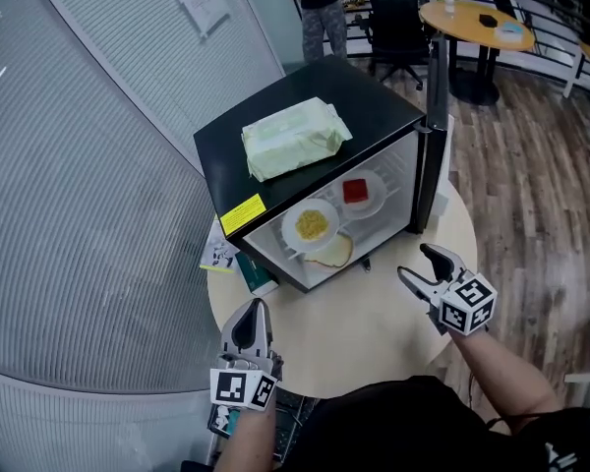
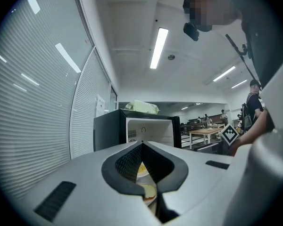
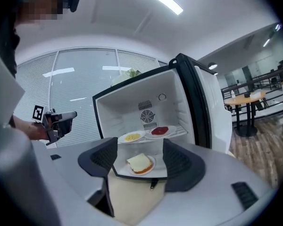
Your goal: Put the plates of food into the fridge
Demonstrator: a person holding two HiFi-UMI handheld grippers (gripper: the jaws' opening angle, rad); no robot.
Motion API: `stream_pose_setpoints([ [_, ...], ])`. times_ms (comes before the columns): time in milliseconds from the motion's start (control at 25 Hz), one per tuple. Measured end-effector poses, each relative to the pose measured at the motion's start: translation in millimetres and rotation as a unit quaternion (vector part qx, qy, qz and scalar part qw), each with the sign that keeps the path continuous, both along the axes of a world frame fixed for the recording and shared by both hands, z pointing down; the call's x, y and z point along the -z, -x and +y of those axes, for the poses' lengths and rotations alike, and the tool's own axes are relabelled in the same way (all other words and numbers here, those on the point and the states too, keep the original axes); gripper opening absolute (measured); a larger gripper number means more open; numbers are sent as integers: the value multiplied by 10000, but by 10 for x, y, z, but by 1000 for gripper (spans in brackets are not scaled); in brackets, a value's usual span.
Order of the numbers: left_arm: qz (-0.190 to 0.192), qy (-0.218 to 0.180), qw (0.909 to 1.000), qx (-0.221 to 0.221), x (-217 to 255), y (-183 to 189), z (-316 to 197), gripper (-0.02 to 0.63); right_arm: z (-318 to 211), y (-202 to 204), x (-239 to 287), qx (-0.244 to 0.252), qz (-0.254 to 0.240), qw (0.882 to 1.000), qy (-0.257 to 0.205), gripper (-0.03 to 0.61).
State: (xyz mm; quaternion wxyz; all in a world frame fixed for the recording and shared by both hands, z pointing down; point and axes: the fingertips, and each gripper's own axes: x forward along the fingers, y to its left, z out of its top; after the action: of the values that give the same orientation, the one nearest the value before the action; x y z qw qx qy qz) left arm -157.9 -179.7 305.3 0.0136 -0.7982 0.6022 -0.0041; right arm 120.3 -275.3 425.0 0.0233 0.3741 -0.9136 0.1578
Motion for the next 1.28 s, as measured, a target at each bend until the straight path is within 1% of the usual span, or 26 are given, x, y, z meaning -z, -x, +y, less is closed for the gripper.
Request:
stream_pose_setpoints([
  [160, 29, 39, 10000, 59, -28, 102, -1, 3, 61, -108, 55, -212, 165, 9993, -268, 270],
  [240, 67, 88, 9999, 34, -116, 118, -7, 3, 66, -146, 54, -324, 171, 9989, -298, 224],
  [360, 75, 185, 9998, 12, -180, 95, -26, 3, 81, -187, 29, -482, 246, 9979, -351, 75],
  [400, 74, 212, 9997, 23, -175, 86, -34, 3, 88, -200, 27, -516, 284, 9975, -382, 35],
  [440, 72, 223, 9997, 31, -172, 83, -40, 3, 92, -211, 28, -537, 309, 9973, -407, 24],
  [560, 49, 227, 9997, 3, -198, 85, -50, 3, 94, -218, 35, -554, 306, 9971, -424, 9],
  [760, 69, 359, 9993, -54, -318, 56, -38, 3, 121, -184, 85, -499, 167, 9981, -325, 9],
  [1040, 90, 378, 9992, 29, -322, 6, 61, 3, 120, -185, 67, -413, 436, 9972, -451, 6],
  [1280, 61, 385, 9992, 127, -350, 37, 195, 3, 136, -192, -6, -396, 419, 9975, -410, 6],
])
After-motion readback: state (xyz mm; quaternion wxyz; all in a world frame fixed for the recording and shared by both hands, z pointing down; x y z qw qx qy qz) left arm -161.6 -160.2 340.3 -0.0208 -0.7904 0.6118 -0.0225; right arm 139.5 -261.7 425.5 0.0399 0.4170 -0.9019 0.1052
